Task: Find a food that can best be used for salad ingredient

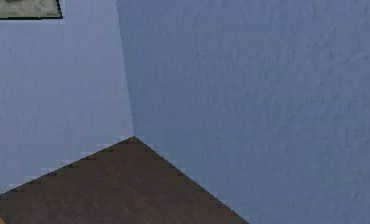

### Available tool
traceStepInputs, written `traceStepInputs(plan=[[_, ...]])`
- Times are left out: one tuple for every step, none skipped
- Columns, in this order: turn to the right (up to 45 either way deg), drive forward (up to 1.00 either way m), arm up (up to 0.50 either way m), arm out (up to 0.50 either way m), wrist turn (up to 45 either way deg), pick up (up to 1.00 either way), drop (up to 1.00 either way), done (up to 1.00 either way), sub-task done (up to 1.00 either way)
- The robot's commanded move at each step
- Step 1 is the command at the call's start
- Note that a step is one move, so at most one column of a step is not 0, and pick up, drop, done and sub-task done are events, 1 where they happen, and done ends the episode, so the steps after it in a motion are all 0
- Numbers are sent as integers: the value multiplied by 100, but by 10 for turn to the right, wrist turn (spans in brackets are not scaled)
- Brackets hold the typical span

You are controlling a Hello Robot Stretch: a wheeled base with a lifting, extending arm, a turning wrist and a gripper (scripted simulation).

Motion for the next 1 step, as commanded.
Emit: traceStepInputs(plan=[[0, 5, 0, 0, 0, 0, 0, 0, 0]])
